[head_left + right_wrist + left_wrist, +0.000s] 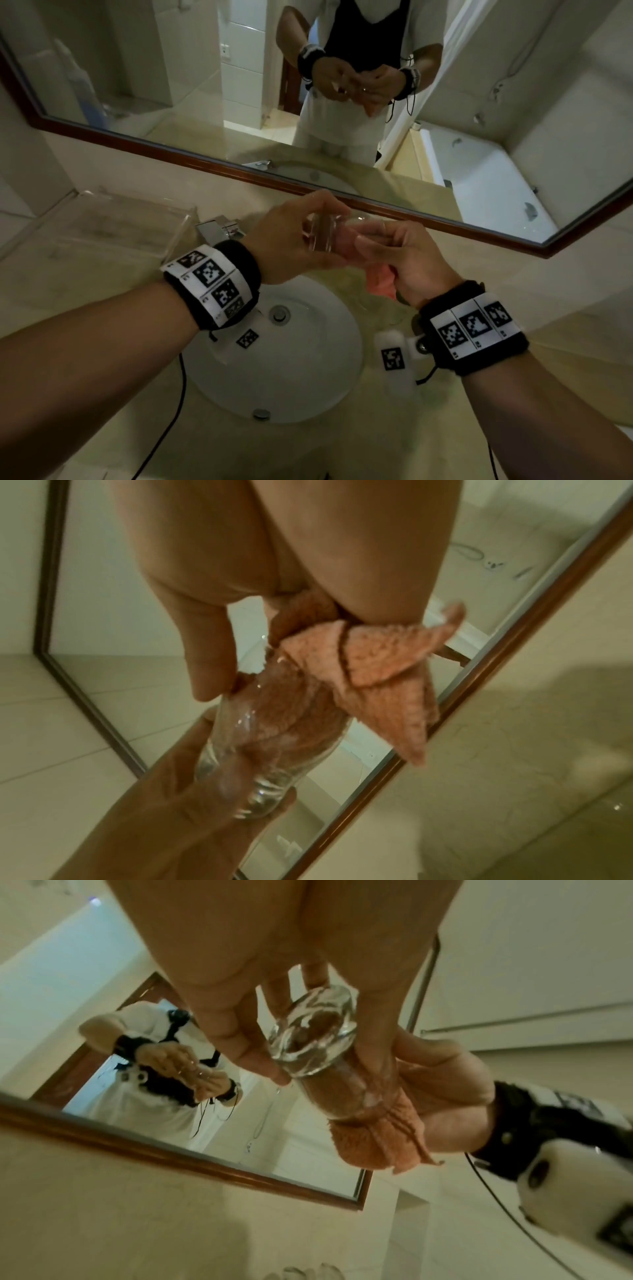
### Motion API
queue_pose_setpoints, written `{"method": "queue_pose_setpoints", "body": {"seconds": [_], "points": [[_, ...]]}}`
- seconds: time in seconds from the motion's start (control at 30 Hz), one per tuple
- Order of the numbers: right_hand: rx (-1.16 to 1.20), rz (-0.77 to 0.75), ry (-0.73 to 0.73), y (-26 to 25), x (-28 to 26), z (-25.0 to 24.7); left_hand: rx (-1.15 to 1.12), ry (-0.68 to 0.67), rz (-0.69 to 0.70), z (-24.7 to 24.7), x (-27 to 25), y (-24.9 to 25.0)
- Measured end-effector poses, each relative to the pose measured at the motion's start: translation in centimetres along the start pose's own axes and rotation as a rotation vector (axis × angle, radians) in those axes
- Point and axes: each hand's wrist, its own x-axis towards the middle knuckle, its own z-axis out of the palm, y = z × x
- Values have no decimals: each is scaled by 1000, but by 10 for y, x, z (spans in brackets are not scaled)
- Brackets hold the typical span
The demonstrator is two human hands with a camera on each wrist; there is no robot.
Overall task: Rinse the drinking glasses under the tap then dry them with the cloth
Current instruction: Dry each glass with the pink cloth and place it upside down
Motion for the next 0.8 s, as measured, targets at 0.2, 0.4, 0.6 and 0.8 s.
{"method": "queue_pose_setpoints", "body": {"seconds": [0.2, 0.4, 0.6, 0.8], "points": [[20, -23, -37, -4, -6, 10, -58, 20, 22, -1, -6, 6], [-178, -73, -178, -12, -14, 6, -464, -184, -452, -8, -2, 23], [-491, -116, -193, -17, -22, 2, -394, -346, -413, -14, 0, 24], [-624, -110, -124, -17, -18, -6, -77, -254, -137, -11, -2, 27]]}}
